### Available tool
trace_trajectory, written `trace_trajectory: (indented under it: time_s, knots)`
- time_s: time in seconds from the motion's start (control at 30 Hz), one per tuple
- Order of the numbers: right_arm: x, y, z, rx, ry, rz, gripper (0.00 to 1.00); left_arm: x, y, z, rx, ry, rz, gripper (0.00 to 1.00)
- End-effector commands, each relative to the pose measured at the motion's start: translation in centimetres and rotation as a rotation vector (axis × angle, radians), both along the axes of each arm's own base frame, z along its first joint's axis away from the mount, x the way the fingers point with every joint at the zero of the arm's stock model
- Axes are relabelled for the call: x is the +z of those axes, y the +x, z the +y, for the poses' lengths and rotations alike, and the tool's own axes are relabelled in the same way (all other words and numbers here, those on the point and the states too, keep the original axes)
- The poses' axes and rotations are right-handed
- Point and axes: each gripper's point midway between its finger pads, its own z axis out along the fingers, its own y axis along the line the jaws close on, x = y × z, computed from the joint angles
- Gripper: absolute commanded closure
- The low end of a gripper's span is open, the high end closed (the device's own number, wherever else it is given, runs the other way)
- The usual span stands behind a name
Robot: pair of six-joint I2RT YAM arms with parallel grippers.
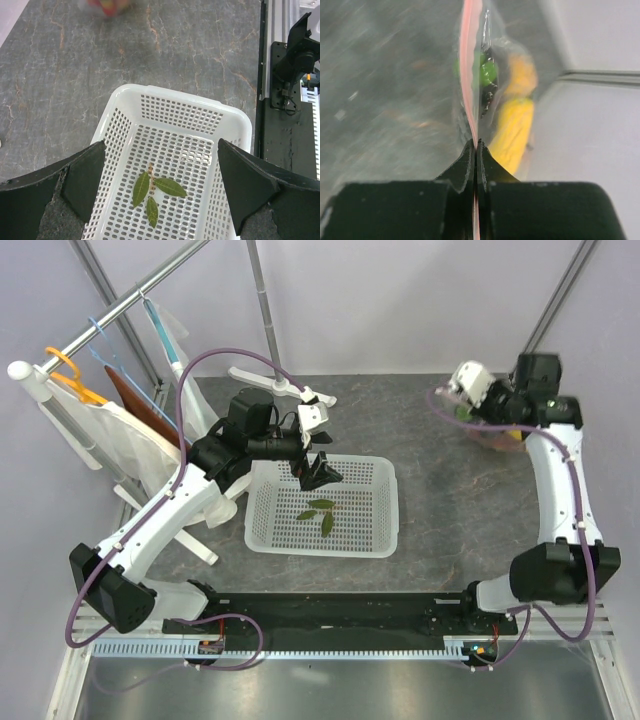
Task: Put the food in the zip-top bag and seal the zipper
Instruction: Adjust the zipper food storage bag at the center of the board.
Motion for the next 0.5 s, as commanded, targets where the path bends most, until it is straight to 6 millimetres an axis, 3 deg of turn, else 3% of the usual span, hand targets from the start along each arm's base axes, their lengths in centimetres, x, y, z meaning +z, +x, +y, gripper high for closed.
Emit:
trace_trajectory:
  time_s: [0.0, 0.03, 0.13, 0.27, 0.37, 0.47]
  knots:
    - [-8.8, -4.9, 1.6, 0.158, -0.058, 0.166, 1.00, 0.6, 0.0, -0.1, 0.008, -0.035, 0.015, 0.00]
    - [-12.5, -7.1, 1.8, 0.173, -0.053, 0.257, 1.00, 0.7, 0.0, 0.0, 0.009, -0.034, 0.013, 0.00]
    - [-15.0, -10.6, 2.3, 0.186, -0.038, 0.314, 1.00, 0.5, -0.1, 0.3, 0.015, -0.027, 0.011, 0.00]
    - [-15.0, -14.0, 4.3, 0.236, 0.038, 0.355, 1.00, 0.1, -0.1, 0.3, 0.026, -0.023, 0.029, 0.00]
    - [-15.4, -16.2, 5.6, 0.271, 0.076, 0.399, 0.81, -0.3, 0.1, 0.3, 0.048, -0.016, 0.067, 0.00]
    - [-16.5, -17.9, 6.2, 0.296, 0.080, 0.447, 0.56, -0.5, 0.0, 0.5, 0.060, 0.007, 0.108, 0.00]
